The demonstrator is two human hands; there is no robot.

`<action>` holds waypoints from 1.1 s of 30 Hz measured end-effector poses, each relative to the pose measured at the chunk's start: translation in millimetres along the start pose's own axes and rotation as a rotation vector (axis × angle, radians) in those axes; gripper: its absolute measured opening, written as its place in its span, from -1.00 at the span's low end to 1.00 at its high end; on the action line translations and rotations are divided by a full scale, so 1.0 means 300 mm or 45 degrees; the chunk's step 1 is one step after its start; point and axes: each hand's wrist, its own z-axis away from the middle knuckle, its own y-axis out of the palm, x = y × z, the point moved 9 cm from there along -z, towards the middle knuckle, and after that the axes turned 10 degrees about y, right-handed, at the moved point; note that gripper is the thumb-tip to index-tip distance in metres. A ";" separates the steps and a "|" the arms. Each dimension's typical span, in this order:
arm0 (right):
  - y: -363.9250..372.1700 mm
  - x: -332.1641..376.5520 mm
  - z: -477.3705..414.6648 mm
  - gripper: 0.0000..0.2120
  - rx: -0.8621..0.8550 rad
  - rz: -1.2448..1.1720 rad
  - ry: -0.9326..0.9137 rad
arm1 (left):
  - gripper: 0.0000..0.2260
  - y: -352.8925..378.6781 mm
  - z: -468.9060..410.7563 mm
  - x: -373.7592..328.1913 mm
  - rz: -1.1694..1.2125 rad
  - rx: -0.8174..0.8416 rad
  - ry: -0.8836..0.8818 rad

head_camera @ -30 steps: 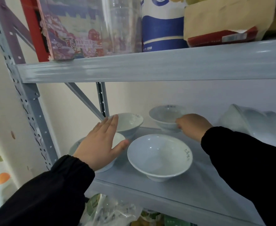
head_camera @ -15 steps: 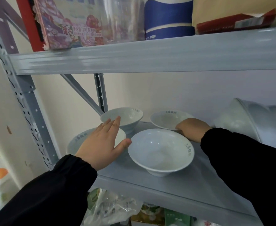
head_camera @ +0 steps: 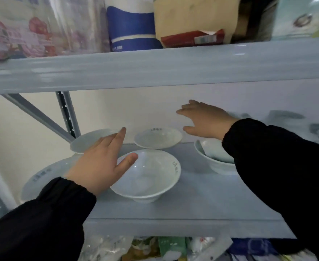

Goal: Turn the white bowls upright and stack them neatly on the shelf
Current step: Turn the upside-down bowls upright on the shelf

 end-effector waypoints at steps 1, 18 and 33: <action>-0.028 -0.046 0.027 -0.41 -0.023 -0.023 0.048 | -0.25 0.008 -0.021 -0.035 0.024 0.001 0.024; -0.048 -0.539 0.313 -0.23 0.063 -0.515 0.408 | -0.14 0.114 -0.207 -0.506 0.076 -0.026 0.237; 0.106 -0.464 0.250 -0.08 0.060 -0.556 0.534 | -0.07 0.222 -0.220 -0.621 0.017 0.008 0.060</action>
